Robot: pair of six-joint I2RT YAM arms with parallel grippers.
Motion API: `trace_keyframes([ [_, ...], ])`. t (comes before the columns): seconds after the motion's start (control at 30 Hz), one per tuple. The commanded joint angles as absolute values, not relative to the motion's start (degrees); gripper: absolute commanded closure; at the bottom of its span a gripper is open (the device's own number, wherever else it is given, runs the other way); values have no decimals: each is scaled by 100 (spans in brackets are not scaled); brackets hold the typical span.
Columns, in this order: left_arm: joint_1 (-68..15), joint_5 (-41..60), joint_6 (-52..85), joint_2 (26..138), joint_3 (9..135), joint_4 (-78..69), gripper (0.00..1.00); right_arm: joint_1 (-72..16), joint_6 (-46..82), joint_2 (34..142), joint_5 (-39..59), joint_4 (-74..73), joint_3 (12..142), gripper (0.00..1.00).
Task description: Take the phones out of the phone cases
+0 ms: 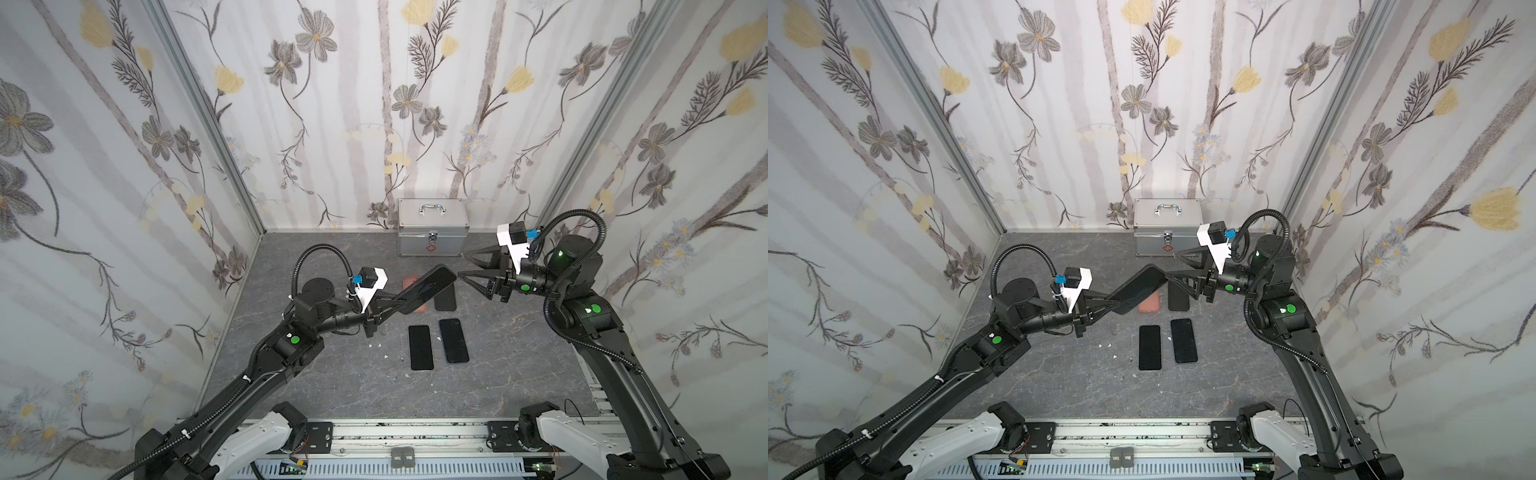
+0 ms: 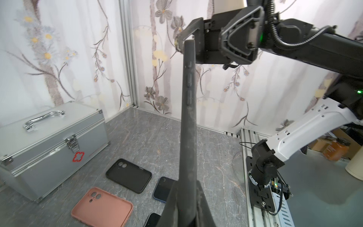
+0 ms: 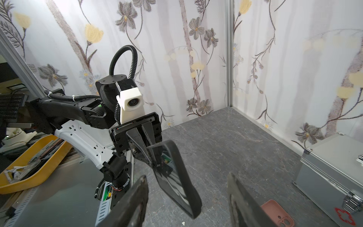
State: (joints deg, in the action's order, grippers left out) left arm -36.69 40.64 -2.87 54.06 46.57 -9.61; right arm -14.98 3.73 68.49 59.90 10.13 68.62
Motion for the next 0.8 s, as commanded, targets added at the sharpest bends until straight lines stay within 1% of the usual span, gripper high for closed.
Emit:
trace_keyframes([
  [0.0, -3665, 4456, -665, 5288, 4617, -1422, 100, -1564, 72, 6954, 6352, 1401, 7007, 39],
  [0.1, -3666, 4511, -678, 5238, 4588, -1423, 100, -1680, 93, 7021, 6494, 1496, 7089, 42],
  [0.33, -3664, 4331, -835, 5085, 4387, -1422, 100, -1975, 631, 7096, 7160, 1042, 7110, 45],
  [0.57, -3676, 4254, -908, 5038, 4377, -1422, 100, -2085, 1223, 7151, 7161, 665, 7022, 55],
  [0.77, -3673, 4209, -961, 5019, 4359, -1424, 100, -2242, 1322, 7334, 7200, 685, 7075, 61],
])
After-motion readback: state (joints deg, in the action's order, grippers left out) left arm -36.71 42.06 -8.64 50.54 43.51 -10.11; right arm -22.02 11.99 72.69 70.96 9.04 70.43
